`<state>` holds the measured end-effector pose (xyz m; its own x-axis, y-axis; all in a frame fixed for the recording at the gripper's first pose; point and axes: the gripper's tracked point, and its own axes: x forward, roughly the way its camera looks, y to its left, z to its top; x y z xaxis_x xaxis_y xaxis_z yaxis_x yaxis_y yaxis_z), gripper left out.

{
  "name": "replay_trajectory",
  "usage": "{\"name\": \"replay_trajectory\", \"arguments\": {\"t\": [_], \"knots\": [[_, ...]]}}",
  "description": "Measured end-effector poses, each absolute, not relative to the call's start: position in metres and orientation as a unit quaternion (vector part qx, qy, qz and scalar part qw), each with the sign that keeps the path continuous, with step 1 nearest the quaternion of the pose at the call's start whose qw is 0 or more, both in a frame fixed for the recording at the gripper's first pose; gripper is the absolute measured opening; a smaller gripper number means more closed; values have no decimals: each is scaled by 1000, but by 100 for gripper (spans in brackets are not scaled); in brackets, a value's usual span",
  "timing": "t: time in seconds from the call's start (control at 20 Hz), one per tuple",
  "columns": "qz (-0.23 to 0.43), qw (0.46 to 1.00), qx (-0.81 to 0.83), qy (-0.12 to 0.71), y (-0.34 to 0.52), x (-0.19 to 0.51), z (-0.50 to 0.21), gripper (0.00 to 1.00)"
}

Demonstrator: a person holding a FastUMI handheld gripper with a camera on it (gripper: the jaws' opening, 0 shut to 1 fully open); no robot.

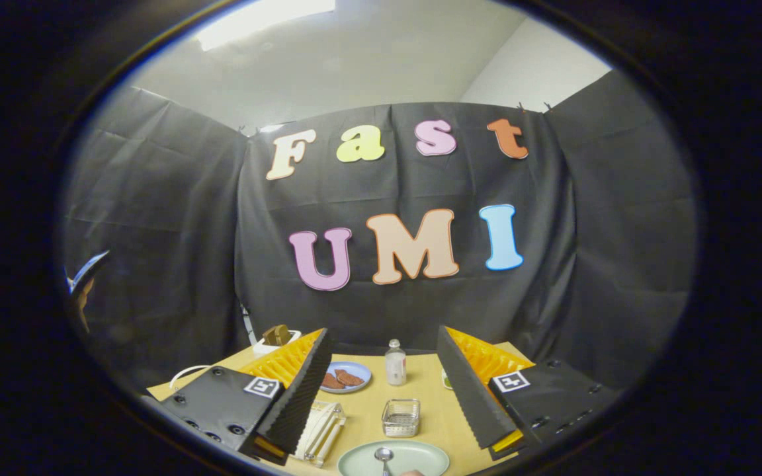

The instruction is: Take the plate from the dish rack, then take the spoon from the basket and place it into the plate.

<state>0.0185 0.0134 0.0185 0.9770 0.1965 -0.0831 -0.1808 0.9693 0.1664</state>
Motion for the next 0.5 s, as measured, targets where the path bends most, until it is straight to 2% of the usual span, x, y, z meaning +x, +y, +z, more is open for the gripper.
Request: {"name": "replay_trajectory", "arguments": {"t": [0.5], "knots": [[92, 992, 84, 32, 13, 12, 35, 100]]}}
